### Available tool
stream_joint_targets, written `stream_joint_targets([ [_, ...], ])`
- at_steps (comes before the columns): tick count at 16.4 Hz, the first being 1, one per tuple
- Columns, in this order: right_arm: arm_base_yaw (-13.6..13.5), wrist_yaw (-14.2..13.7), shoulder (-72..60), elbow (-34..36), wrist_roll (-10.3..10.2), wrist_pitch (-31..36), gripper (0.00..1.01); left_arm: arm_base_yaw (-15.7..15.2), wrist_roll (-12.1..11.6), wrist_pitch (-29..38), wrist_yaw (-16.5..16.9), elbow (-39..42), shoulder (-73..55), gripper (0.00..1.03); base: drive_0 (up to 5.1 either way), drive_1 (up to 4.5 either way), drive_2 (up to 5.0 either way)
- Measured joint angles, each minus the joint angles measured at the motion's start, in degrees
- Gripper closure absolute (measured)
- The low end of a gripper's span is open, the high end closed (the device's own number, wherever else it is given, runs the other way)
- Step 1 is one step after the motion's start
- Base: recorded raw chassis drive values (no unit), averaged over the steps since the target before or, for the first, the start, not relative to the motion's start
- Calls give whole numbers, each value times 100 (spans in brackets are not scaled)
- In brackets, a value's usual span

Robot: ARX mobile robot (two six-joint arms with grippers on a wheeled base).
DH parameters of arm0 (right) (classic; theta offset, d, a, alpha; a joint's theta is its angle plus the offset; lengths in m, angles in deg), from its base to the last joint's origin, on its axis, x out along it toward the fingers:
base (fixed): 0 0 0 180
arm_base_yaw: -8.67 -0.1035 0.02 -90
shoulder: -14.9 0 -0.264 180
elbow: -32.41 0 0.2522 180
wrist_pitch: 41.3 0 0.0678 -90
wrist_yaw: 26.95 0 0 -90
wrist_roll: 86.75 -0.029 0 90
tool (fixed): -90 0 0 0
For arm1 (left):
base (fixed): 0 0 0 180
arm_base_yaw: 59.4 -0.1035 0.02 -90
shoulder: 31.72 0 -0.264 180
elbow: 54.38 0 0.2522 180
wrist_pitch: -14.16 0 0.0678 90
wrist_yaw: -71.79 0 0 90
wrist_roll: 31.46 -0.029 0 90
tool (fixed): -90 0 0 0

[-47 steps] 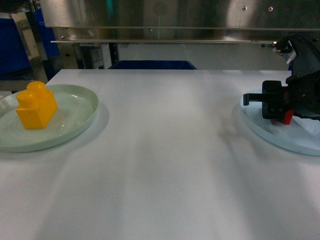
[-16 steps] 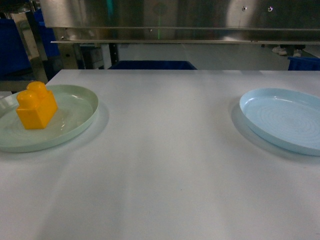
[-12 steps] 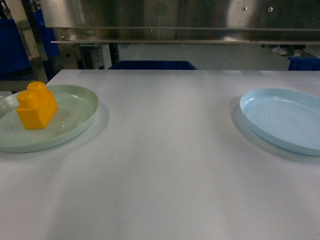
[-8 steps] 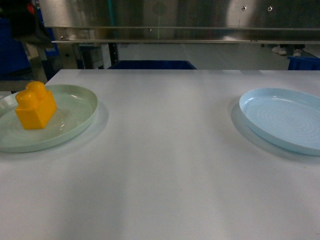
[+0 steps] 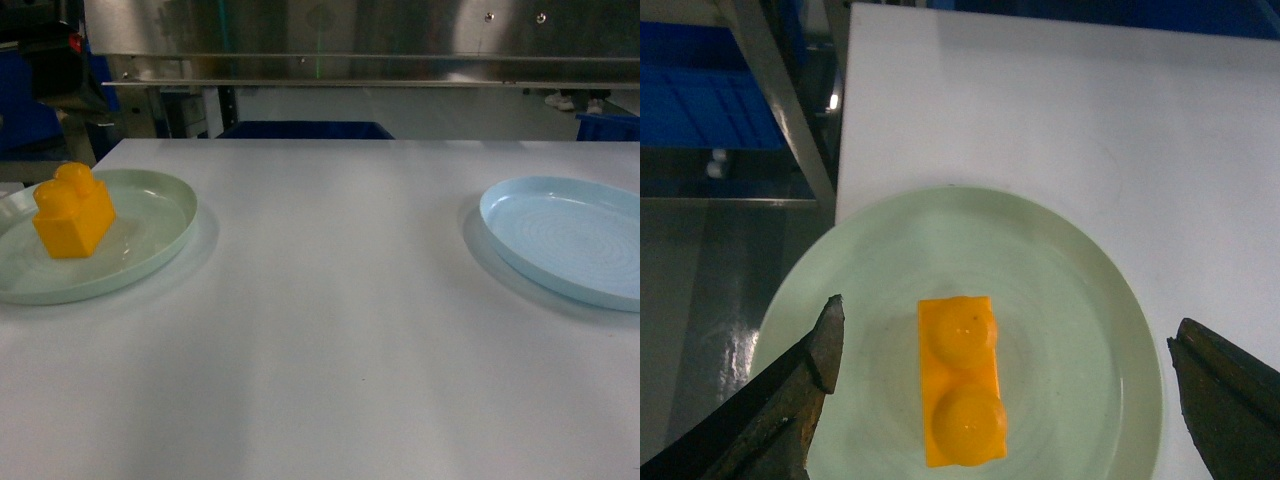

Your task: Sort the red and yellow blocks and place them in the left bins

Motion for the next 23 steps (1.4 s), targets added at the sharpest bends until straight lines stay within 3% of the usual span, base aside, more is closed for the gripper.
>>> stream_joint_targets([
  [3,0,0,0,0,2,-2,67,103,-81,-59,48,33,-42,5,0,0,0],
  [15,0,0,0,0,2,-2,67,31,-291,321,-223,636,-483,5,0,0,0],
  [20,0,0,0,0,2,-2,67,33,-433,776,-391,780,-540,5,0,0,0],
  [21,0,0,0,0,2,-2,67,31,-448,782,-415,787,-562,9,0,0,0],
  [23,0,0,0,0,2,-2,67,31,-479,863,-468,813,-603,29,0,0,0],
])
